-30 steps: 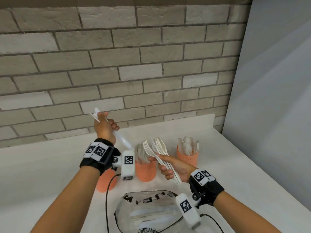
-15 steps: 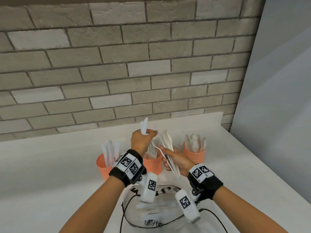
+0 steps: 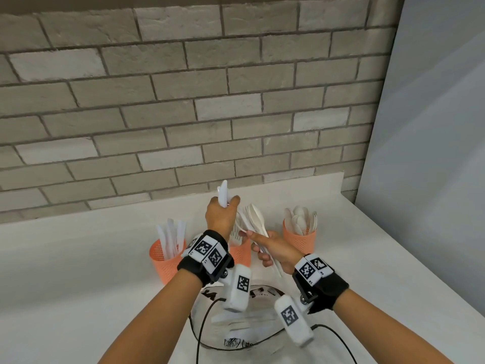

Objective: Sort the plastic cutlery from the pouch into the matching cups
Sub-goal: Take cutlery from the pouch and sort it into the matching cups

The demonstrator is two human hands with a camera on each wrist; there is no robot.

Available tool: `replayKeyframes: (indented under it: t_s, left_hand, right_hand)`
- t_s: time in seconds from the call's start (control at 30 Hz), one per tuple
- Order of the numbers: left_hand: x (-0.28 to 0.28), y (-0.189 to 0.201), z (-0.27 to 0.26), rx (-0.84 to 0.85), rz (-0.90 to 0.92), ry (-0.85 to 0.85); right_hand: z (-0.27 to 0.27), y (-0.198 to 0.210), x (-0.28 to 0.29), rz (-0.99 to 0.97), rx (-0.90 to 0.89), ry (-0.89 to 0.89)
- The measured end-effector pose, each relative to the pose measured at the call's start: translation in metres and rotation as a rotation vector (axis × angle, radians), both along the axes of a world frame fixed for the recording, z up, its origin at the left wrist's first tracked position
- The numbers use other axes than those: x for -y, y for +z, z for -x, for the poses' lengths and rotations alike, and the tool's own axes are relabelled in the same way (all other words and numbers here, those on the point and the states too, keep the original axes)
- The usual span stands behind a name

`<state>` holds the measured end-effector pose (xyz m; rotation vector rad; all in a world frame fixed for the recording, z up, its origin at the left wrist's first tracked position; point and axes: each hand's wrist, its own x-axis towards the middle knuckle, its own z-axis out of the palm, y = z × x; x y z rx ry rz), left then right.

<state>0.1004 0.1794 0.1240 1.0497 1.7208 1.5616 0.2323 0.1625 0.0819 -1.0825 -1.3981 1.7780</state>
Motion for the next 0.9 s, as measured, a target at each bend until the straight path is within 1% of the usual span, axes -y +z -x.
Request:
replayKeyframes:
  t_s: [0.1,0.23,0.33,0.4,0.47,0.57,0.63,0.73,0.9]
  left_hand:
    - [0.000,0.000,0.001,0.008,0.025,-0.030]
    - [-0.001,0.005,0.010,0.090,0.038,-0.029]
    - [-0.001,0.014,0.028,0.164,-0.040,0.062]
    - [-0.001,0.021,0.045,0.268,-0.128,0.138]
    - [0.001,0.024,0.065,0.365,-0.217,0.224]
    - [0.007,0.020,0.094,0.451,-0.285,0.309]
    - [0.011,0.015,0.110,0.416,-0.315,0.364]
    - [0.010,0.014,0.130,0.280,-0.332,0.438]
    - [0.000,0.009,0.146,0.194,-0.335,0.477]
  right_hand:
    - [0.000,0.002,0.002,-0.013,0.014,0.022]
    - [0.000,0.005,0.001,-0.012,0.023,0.068]
    - [-0.001,0.008,0.000,0.003,0.018,0.105]
    - [-0.001,0.010,-0.001,0.037,0.015,0.102]
    - [0.001,0.009,-0.005,0.115,-0.010,0.066]
    - [0.003,0.006,-0.011,0.259,-0.112,0.022]
    - [0.005,0.003,-0.015,0.287,-0.133,0.003]
    - [0.010,0.001,-0.019,0.268,-0.141,-0.012]
    - [0.015,0.001,-0.023,0.207,-0.161,-0.015]
